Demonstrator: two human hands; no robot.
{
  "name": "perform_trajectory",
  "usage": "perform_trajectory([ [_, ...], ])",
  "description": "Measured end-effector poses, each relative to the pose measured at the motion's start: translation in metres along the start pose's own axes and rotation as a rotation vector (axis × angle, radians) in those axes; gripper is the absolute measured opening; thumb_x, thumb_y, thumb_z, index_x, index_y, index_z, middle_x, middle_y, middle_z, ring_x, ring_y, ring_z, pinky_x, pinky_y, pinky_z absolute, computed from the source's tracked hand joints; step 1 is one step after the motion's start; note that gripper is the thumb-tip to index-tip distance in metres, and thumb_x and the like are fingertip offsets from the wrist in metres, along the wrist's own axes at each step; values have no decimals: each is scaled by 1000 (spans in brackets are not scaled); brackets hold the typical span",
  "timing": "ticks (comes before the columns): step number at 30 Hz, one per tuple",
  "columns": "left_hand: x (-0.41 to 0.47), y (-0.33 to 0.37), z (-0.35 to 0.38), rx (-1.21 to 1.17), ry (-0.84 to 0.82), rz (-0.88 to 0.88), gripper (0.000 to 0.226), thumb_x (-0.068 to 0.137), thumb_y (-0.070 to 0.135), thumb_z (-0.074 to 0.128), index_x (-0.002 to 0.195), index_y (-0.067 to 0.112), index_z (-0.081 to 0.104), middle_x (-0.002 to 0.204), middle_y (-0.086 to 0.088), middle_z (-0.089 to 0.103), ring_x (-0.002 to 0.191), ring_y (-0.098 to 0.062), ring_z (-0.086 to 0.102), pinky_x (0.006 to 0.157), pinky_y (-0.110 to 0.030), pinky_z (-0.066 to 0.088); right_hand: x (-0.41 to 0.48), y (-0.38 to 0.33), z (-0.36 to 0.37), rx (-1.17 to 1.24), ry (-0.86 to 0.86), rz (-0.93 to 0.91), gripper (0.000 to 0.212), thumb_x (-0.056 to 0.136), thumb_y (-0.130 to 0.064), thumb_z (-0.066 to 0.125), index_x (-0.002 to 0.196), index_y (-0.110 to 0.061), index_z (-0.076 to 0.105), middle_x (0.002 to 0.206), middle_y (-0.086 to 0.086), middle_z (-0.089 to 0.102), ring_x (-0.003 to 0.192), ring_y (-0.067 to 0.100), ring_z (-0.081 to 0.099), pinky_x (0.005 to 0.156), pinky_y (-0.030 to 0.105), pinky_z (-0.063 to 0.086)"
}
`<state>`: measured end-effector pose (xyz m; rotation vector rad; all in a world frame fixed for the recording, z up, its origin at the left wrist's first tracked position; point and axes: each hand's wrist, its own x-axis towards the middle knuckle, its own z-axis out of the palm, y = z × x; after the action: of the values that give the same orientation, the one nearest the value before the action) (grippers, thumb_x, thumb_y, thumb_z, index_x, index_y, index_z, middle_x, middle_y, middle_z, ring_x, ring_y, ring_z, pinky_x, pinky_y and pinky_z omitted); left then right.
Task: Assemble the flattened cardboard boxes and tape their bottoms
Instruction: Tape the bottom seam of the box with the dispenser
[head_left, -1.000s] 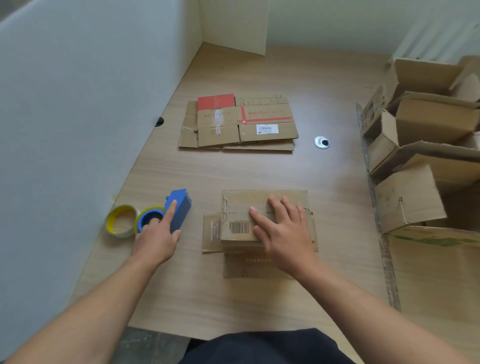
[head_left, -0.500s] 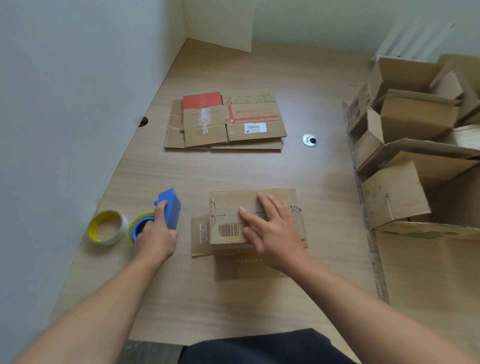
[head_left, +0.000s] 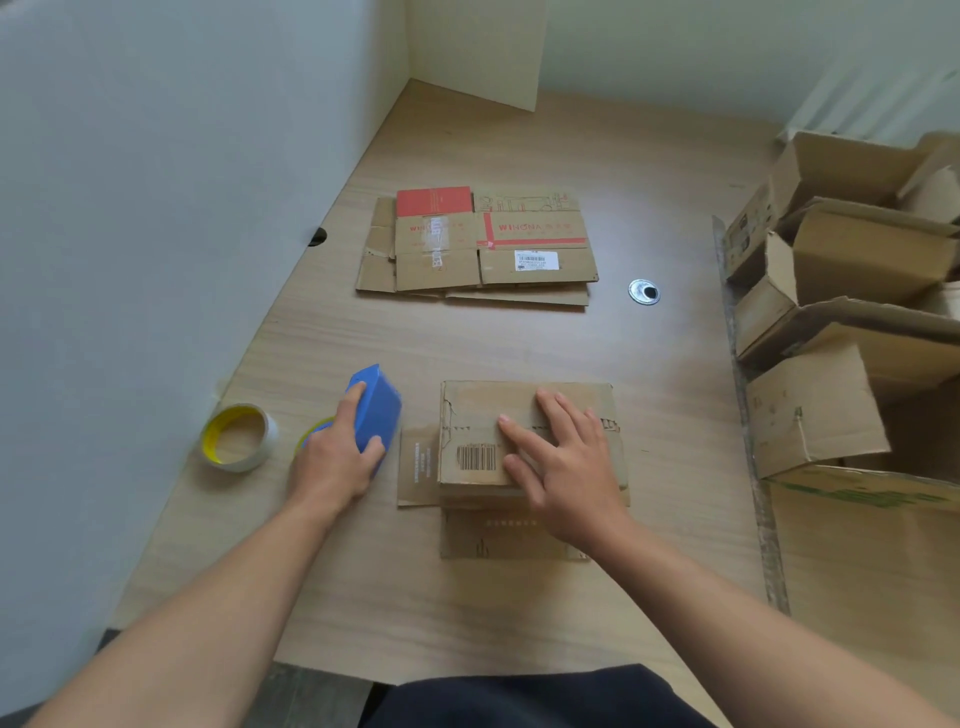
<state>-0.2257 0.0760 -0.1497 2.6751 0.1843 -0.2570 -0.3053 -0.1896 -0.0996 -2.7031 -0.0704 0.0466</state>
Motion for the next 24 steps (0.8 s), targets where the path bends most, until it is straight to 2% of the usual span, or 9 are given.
perform_trajectory([
  [4, -16, 10, -30, -70, 35, 222, 71, 91, 36, 60, 146, 53, 18, 103, 0, 60, 85, -26, 54, 71, -38, 47, 1, 2, -3, 84, -9, 16, 46, 99, -46, 53, 144, -41, 48, 163, 3, 23, 152, 19, 10, 121, 34, -7],
  [7, -28, 15, -54, -77, 74, 365, 73, 90, 32, 66, 140, 58, 20, 111, 3, 68, 71, -24, 54, 66, -36, 45, 2, 1, -10, 277, 41, 61, 46, 99, -41, 55, 145, -39, 47, 160, -3, 32, 149, 13, 18, 122, 29, -3],
  [9, -36, 18, -69, -59, 96, 474, 73, 89, 29, 69, 140, 56, 25, 103, 6, 69, 59, -24, 51, 59, -33, 42, 2, 3, -16, 401, 56, 92, 47, 100, -40, 55, 146, -40, 44, 157, -9, 36, 146, 9, 23, 125, 38, 8],
  [12, -46, 30, -86, 4, 176, 673, 60, 83, 42, 59, 140, 45, 38, 77, 9, 61, 51, -14, 39, 49, -23, 33, 0, 8, -22, 546, 66, 89, 46, 100, -34, 56, 146, -37, 46, 149, -17, 42, 141, 5, 33, 120, 44, 25],
  [15, -51, 46, -90, 39, 170, 909, 56, 83, 40, 55, 138, 36, 45, 74, 11, 60, 66, -17, 46, 45, -23, 39, -1, 13, -26, 752, 68, 77, 44, 100, -29, 57, 141, -42, 48, 142, -24, 49, 133, -2, 43, 114, 35, 38],
  [17, -51, 56, -86, 53, 117, 1027, 55, 85, 37, 57, 139, 34, 46, 90, 9, 70, 71, -11, 55, 49, -26, 47, -3, 16, -28, 835, 54, 73, 43, 100, -29, 58, 137, -50, 47, 138, -32, 48, 131, -6, 44, 110, 27, 40],
  [19, -50, 68, -81, 90, 50, 1115, 56, 86, 34, 58, 140, 34, 46, 100, 8, 72, 76, -14, 63, 54, -29, 51, -4, 19, -30, 868, 45, 68, 43, 99, -30, 58, 134, -53, 47, 139, -31, 49, 132, -7, 44, 109, 25, 39],
  [24, -46, 91, -72, 187, -53, 1224, 58, 85, 29, 58, 141, 34, 43, 82, 5, 64, 65, -18, 57, 54, -29, 45, -5, 23, -36, 892, 30, 78, 46, 98, -30, 58, 129, -61, 45, 138, -30, 47, 131, -11, 41, 106, 14, 37],
])
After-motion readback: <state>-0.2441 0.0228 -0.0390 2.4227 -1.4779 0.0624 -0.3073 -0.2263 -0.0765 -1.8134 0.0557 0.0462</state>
